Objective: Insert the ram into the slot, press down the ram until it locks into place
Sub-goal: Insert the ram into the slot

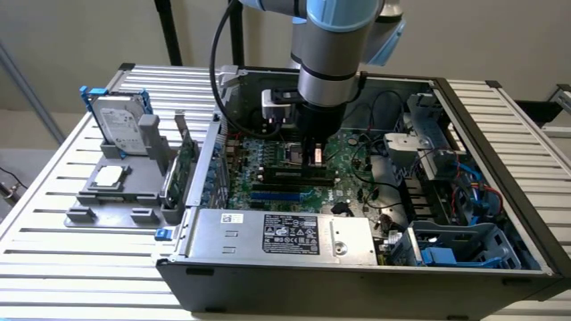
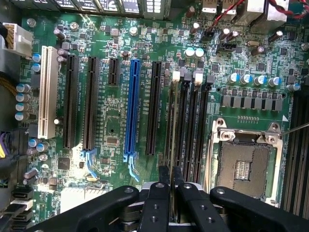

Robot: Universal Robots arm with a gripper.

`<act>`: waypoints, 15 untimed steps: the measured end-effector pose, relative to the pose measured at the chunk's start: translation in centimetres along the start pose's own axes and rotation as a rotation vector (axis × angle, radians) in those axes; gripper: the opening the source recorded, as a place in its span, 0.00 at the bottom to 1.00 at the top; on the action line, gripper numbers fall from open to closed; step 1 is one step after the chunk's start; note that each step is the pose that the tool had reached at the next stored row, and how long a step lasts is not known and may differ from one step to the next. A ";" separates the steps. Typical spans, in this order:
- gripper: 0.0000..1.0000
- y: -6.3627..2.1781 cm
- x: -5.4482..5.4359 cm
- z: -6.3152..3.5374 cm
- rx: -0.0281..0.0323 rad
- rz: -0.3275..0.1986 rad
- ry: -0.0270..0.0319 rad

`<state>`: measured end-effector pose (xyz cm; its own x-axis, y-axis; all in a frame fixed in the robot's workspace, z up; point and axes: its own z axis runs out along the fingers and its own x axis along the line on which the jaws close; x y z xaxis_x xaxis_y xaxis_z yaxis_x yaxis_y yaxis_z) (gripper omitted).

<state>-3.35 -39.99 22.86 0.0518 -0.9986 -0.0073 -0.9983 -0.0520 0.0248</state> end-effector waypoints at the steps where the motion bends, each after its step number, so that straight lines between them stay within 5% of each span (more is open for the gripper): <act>1: 0.13 0.02 0.0 0.01 0.0003 0.000 0.0003; 15: 0.13 0.02 -0.1 0.19 0.0038 0.000 0.0021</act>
<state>-3.37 -39.87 22.67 0.0518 -0.9986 -0.0052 -0.9984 -0.0519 0.0210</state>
